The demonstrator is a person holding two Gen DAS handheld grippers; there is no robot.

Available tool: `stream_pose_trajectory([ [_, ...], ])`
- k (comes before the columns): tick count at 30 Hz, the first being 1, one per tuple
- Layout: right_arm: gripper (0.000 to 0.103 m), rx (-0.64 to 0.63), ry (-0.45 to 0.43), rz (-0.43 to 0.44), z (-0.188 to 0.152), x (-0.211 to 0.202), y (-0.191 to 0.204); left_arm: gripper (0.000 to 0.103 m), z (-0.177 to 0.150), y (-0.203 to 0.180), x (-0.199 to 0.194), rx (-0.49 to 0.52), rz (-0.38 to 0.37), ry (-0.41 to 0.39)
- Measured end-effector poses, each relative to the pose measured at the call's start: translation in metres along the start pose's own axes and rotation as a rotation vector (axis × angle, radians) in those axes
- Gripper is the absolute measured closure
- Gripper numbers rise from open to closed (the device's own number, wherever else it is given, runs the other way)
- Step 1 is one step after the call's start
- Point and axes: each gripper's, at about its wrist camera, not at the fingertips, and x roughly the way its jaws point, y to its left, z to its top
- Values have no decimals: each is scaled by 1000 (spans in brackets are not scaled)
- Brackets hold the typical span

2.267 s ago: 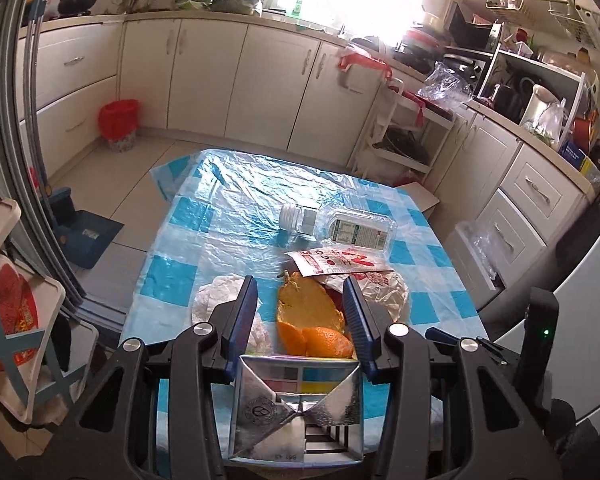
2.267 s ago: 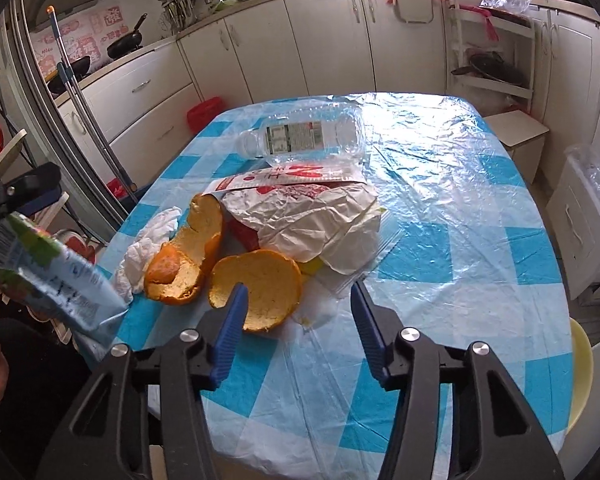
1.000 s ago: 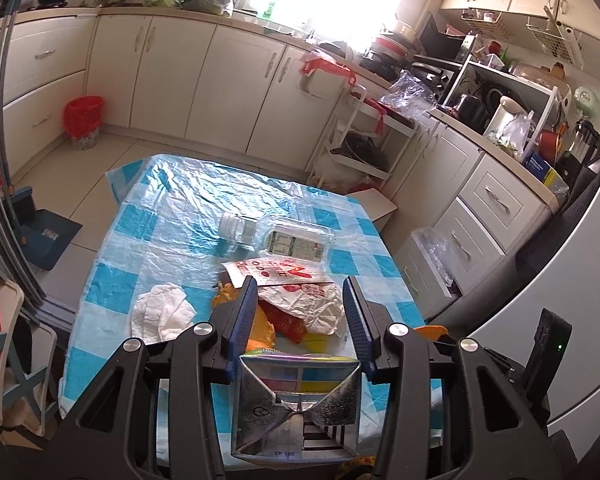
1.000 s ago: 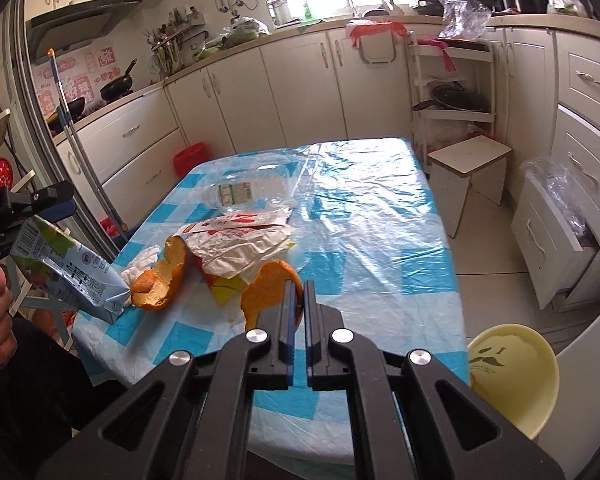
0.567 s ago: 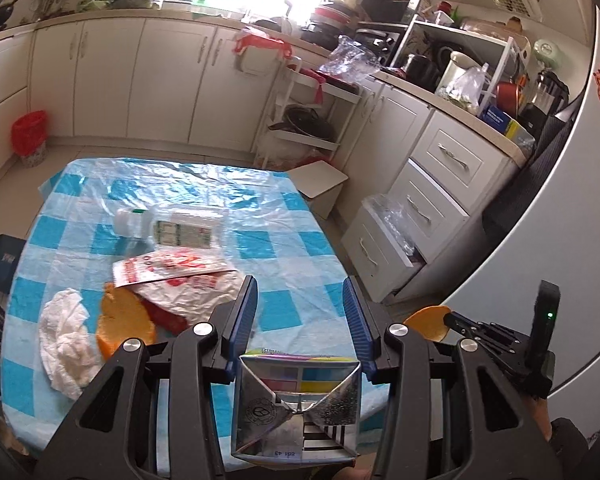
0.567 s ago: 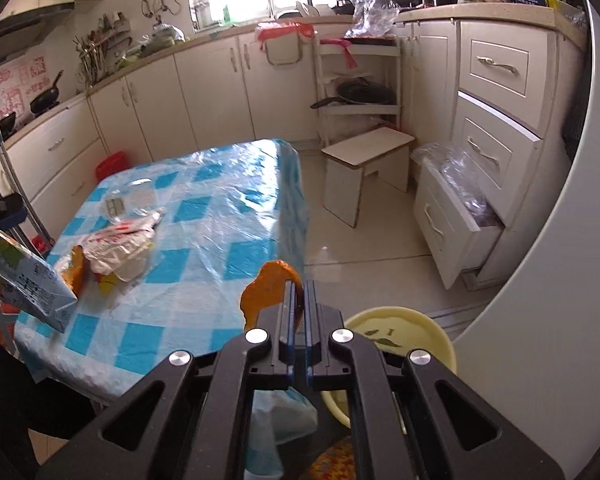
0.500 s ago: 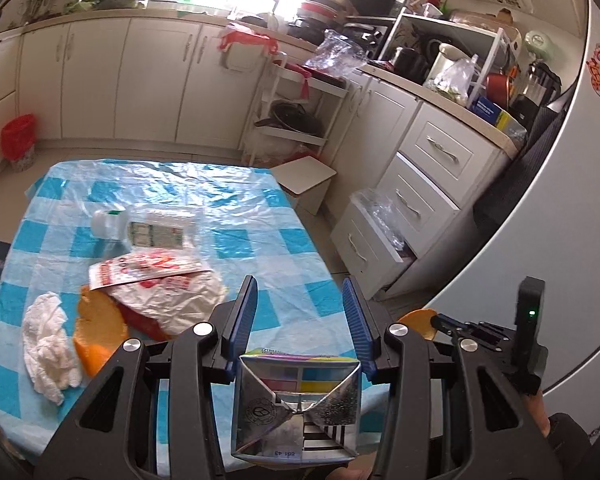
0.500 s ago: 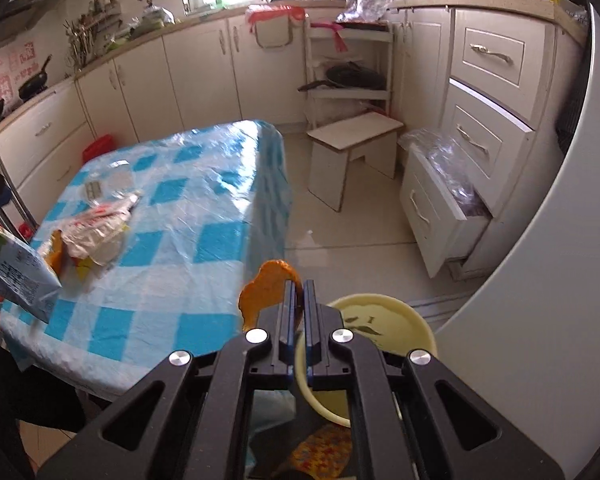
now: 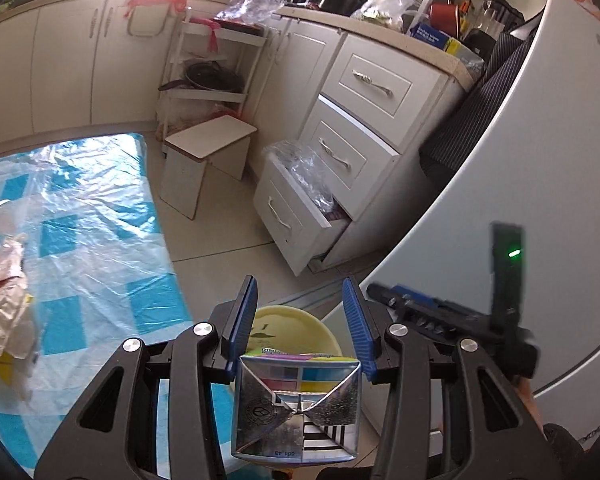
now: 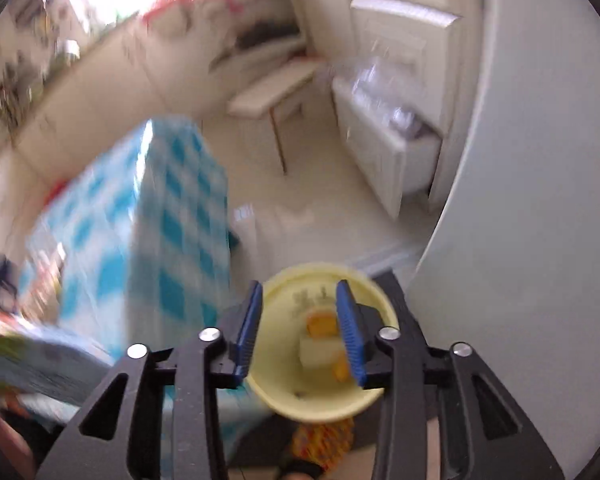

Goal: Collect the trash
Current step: 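Drop the carton and orange peel into the yellow bucket with both grippers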

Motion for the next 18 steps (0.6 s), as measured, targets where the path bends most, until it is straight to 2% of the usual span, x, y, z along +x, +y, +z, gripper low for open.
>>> stream_pose_trajectory([
  [2,42,21,-125,19,5,-25,1,62,-4,-11,33,-2,-9,23],
  [3,41,21,-174,19,8,-34,3,61,-7,-17,48,6,-4,38],
  [5,37,21,-253,19,11,-48,7,61,-12,-27,83,16,4,101],
  [6,33,21,-285,12,12,-53,9,56,-14,-30,98,11,2,137],
  [7,32,21,-305,9,13,-55,10,46,-16,-32,109,3,7,170],
  [8,32,22,-316,12,14,-56,12,42,-18,-35,116,0,14,187],
  [10,32,32,-322,27,18,-55,13,33,-20,-38,117,9,16,181],
  [13,31,37,-333,30,23,-56,12,28,-21,-36,106,23,37,163],
  [15,29,37,-341,30,24,-58,12,27,-18,-24,86,30,49,147],
  [18,27,26,-346,29,25,-60,18,23,-16,-3,43,61,109,101],
])
